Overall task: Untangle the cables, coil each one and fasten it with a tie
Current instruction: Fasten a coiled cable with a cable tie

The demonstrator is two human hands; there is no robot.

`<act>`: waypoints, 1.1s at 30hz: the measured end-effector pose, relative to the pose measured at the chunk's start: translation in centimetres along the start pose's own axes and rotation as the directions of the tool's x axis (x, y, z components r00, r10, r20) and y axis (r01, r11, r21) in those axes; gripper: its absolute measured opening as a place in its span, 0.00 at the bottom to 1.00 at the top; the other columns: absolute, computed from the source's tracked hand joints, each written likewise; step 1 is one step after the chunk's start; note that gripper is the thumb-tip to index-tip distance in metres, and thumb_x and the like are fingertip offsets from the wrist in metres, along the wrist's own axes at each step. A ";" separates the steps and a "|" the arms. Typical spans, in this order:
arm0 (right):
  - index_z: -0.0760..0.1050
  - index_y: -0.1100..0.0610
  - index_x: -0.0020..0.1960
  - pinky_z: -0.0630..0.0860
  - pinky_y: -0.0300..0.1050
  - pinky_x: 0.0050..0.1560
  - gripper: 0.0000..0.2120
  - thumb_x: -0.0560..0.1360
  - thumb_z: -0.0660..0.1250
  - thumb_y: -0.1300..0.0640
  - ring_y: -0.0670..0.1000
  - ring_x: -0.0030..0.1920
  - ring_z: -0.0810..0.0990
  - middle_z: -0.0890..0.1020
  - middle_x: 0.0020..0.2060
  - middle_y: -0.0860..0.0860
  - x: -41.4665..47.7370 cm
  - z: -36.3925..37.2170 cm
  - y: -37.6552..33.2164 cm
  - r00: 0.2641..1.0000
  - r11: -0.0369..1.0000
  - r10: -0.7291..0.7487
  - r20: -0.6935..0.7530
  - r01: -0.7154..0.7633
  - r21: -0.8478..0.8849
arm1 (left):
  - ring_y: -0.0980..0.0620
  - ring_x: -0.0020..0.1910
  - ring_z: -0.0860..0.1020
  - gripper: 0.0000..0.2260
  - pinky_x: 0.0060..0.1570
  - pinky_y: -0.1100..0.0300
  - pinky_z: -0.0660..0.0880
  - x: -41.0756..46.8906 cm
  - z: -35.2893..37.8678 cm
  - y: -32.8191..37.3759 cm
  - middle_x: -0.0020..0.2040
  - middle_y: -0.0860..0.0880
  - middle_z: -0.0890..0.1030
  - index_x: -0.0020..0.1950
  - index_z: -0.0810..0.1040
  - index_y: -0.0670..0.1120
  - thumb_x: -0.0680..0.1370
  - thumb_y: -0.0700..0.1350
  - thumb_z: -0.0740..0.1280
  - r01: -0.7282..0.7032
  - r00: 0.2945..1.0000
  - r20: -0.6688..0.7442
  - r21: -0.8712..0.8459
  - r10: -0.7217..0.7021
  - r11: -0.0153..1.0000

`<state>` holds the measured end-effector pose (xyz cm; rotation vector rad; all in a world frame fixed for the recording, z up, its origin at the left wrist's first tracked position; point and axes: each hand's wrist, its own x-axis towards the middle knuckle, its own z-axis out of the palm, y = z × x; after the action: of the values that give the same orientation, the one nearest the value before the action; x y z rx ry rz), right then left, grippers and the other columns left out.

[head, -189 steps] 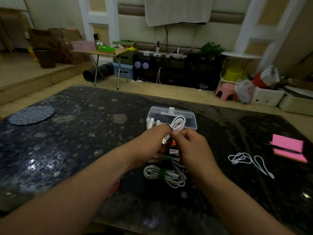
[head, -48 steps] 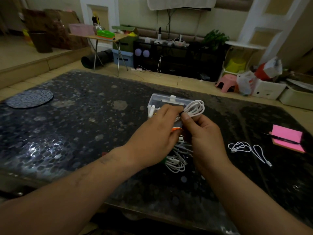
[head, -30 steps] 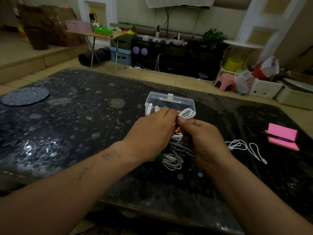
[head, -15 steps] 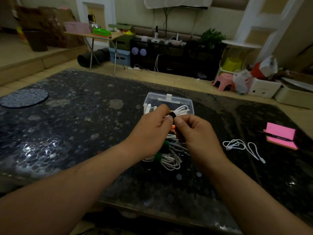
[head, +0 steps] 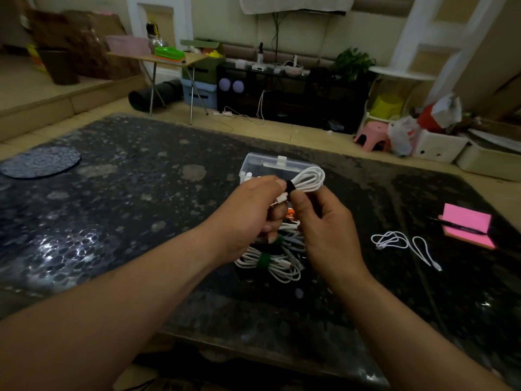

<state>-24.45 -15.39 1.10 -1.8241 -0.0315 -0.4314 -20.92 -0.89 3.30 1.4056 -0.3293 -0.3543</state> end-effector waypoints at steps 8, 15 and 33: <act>0.85 0.49 0.56 0.81 0.43 0.54 0.12 0.85 0.64 0.49 0.46 0.53 0.87 0.89 0.49 0.50 -0.4 0.1 -0.9 0.994 0.977 0.086 0.064 -0.097 0.192 | 0.51 0.26 0.64 0.16 0.29 0.58 0.71 -0.7 -0.4 0.2 0.32 0.44 0.74 0.55 0.76 0.43 0.88 0.53 0.55 0.185 0.975 0.145 -0.097 -0.170 0.978; 0.80 0.58 0.51 0.81 0.52 0.42 0.18 0.83 0.66 0.43 0.53 0.39 0.86 0.87 0.41 0.55 0.0 0.6 -0.8 0.981 0.967 0.195 -0.021 -0.189 0.169 | 0.51 0.31 0.73 0.27 0.36 0.53 0.79 0.0 0.1 -1.1 0.39 0.44 0.77 0.64 0.79 0.40 0.87 0.61 0.53 0.222 0.963 0.163 -0.033 -0.214 0.974; 0.82 0.47 0.55 0.75 0.46 0.45 0.15 0.83 0.63 0.38 0.43 0.40 0.83 0.86 0.38 0.42 3.0 0.4 -0.6 0.950 0.957 0.269 0.156 -0.282 0.073 | 0.46 0.41 0.83 0.08 0.41 0.47 0.86 1.4 -3.0 -0.4 0.46 0.41 0.82 0.61 0.74 0.47 0.86 0.50 0.64 -0.120 0.992 0.094 0.535 0.082 0.836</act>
<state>-21.71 -15.44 2.47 -1.7315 0.1011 -0.0974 -18.38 1.10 2.55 1.9259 -0.5912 -0.2271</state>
